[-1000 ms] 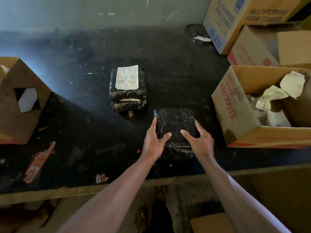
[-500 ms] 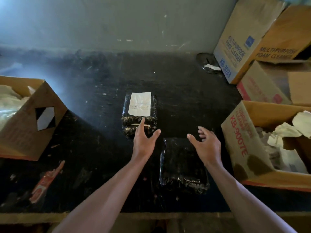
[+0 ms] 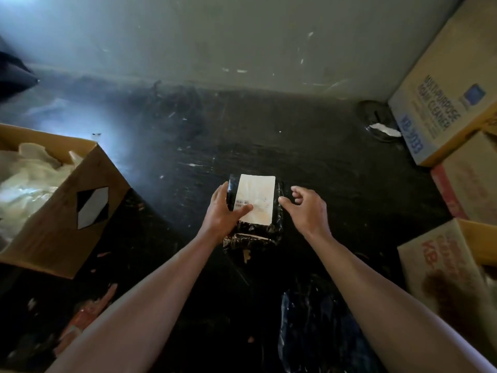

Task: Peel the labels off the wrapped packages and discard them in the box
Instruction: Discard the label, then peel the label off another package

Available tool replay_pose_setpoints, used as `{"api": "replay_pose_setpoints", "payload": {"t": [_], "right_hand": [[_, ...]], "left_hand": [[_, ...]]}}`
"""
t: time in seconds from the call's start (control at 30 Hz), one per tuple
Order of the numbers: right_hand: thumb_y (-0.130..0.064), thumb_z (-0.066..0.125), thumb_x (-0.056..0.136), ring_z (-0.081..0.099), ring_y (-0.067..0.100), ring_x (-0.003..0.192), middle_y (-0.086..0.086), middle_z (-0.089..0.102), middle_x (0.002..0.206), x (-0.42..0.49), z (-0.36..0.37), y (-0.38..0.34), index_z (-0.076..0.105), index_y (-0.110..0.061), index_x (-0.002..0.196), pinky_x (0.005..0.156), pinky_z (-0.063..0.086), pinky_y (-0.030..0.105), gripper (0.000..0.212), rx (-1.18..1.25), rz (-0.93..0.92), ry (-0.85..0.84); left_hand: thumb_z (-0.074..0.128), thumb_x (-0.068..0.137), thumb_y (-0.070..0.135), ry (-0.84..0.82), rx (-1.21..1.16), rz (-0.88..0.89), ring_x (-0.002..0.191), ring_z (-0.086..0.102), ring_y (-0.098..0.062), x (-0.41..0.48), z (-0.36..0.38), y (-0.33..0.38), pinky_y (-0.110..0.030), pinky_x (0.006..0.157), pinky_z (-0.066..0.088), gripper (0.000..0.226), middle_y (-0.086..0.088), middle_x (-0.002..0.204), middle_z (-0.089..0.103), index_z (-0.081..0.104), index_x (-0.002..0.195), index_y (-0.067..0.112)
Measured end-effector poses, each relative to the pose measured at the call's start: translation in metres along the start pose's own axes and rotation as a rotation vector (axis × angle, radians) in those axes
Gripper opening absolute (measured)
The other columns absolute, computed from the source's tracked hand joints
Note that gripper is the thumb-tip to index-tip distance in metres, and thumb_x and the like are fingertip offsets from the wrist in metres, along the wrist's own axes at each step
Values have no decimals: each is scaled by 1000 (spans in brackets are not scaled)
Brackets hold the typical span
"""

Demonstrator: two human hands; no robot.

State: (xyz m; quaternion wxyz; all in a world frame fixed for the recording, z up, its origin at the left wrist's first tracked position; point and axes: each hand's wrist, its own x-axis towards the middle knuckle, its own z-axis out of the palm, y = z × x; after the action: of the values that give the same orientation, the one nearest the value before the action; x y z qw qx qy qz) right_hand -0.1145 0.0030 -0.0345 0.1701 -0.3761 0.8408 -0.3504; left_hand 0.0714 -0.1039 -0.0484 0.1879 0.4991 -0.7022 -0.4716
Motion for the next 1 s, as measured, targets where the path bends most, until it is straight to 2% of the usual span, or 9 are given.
{"api": "replay_pose_setpoints", "payload": {"t": [0.13,0.23,0.33,0.4,0.5,0.57,0.77,0.93,1.0], "right_hand": [[-40,73,89,64,19,111,5,64,125,39,27,-6,62,-13,135,95,54,38,55,-45,22,-43],[-39,73,89,65,20,107,6,63,120,66,44,-11,65,-14,131,92,53,37,49,-59,20,-54],[-34,77,87,65,19,103,5,64,113,83,52,-11,72,-15,121,86,46,26,39,-63,33,-60],[-32,78,86,63,14,98,5,67,112,88,52,-10,75,-16,116,84,42,22,34,-68,53,-81],[-27,79,86,62,6,93,1,74,113,91,49,-14,77,-15,112,77,42,16,30,-67,78,-120],[-25,80,85,63,6,92,1,76,111,94,48,-17,78,-15,110,73,42,13,27,-49,118,-141],[-20,85,79,64,5,92,-4,75,100,102,46,-24,80,-18,95,90,49,24,17,64,278,-162],[-15,83,81,56,-8,75,-6,76,94,98,51,-28,80,-15,90,66,35,6,9,58,264,-120],[-15,83,82,60,-6,76,-6,77,93,94,54,-29,81,-15,89,64,36,4,8,34,222,-74]], "left_hand": [[71,79,59,-159,98,75,152,2,-19,23,9,-18,-51,119,23,110,8,166,-5,3,159,28],[67,84,57,-213,142,139,151,-12,-16,34,13,-30,-54,120,20,108,12,164,-17,-5,159,28],[69,85,54,-216,105,169,151,-11,-16,36,15,-38,-53,119,24,108,15,163,-18,-7,158,31],[67,82,59,-218,69,194,152,-11,-16,36,16,-41,-53,118,25,109,15,163,-18,-9,157,34],[66,80,62,-238,55,219,151,-15,-14,37,17,-45,-52,120,20,114,14,162,-23,-11,157,28],[67,79,62,-246,35,215,151,-16,-11,37,16,-48,-53,120,21,117,18,161,-25,-12,158,27],[75,71,60,-266,-20,184,150,-14,-8,36,15,-45,-53,120,20,127,23,160,-24,-9,159,22],[81,61,64,-308,-22,209,152,-9,-11,36,9,-47,-52,120,21,133,23,160,-26,-9,155,35],[85,63,58,-299,-9,220,152,-7,-11,35,9,-48,-48,121,20,133,22,160,-24,-7,156,33]]}}
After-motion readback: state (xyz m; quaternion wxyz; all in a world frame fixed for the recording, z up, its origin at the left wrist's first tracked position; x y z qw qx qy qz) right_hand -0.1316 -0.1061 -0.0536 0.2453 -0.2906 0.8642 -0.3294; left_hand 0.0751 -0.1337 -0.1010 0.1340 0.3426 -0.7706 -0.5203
